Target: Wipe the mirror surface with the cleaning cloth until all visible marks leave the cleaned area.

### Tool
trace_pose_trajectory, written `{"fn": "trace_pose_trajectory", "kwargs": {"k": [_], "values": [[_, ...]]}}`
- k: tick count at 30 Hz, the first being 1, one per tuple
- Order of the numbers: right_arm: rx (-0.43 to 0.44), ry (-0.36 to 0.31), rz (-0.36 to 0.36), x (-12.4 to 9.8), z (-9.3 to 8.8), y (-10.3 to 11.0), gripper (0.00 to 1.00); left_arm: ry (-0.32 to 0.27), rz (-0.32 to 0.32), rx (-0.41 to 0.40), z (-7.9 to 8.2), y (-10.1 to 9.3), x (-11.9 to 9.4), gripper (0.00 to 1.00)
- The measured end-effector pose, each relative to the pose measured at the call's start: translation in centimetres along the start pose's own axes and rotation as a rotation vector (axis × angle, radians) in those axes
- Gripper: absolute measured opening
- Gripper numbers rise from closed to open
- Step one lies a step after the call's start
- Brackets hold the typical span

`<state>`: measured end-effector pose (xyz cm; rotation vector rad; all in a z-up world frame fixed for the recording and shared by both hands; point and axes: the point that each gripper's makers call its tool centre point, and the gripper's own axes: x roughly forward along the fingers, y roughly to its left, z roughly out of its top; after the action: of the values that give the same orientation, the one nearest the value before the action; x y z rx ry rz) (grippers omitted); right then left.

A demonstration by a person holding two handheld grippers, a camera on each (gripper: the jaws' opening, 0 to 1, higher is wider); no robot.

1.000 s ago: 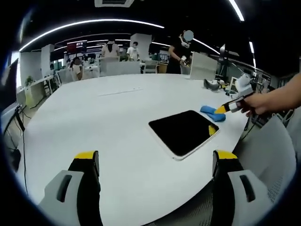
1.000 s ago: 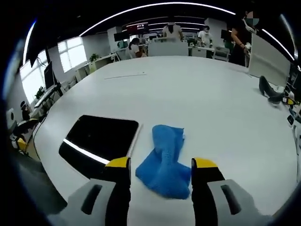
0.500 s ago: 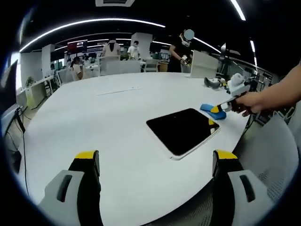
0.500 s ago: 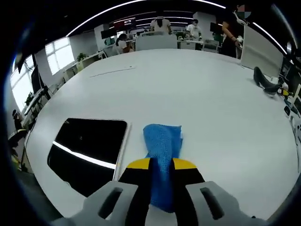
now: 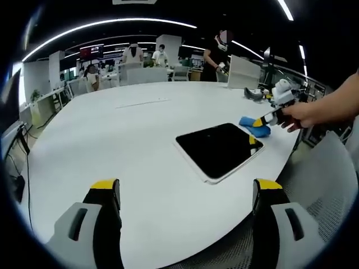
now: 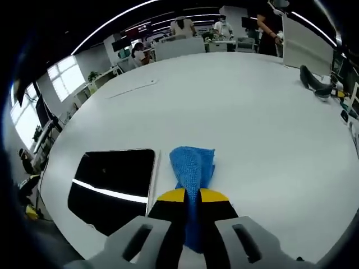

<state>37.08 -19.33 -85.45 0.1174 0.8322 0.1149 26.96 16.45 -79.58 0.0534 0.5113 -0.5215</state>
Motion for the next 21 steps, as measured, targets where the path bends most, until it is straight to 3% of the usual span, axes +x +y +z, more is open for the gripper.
{"fn": "trace_pose_trajectory", "kwargs": {"k": [6, 10, 13, 16, 21], "values": [[0.026, -0.037, 0.052, 0.0, 2.8, 2.3, 0.01, -0.002, 0.002, -0.003, 0.0, 0.1, 0.0, 0.97], [0.027, -0.039, 0.061, 0.9, 3.7, 3.6, 0.02, 0.003, 0.000, -0.002, -0.2, 0.0, 0.0, 0.97], [0.030, -0.024, 0.072, 1.7, 3.7, 4.4, 0.02, 0.001, 0.000, -0.007, -0.2, 0.0, 0.0, 0.98], [0.047, -0.022, 0.000, 2.8, 3.6, 4.2, 0.02, 0.006, -0.001, -0.004, -0.2, 0.0, 0.0, 0.97], [0.075, 0.021, 0.029, 3.7, 2.6, 5.8, 0.01, 0.008, -0.003, -0.007, -0.3, 0.0, 0.0, 0.97]]}}
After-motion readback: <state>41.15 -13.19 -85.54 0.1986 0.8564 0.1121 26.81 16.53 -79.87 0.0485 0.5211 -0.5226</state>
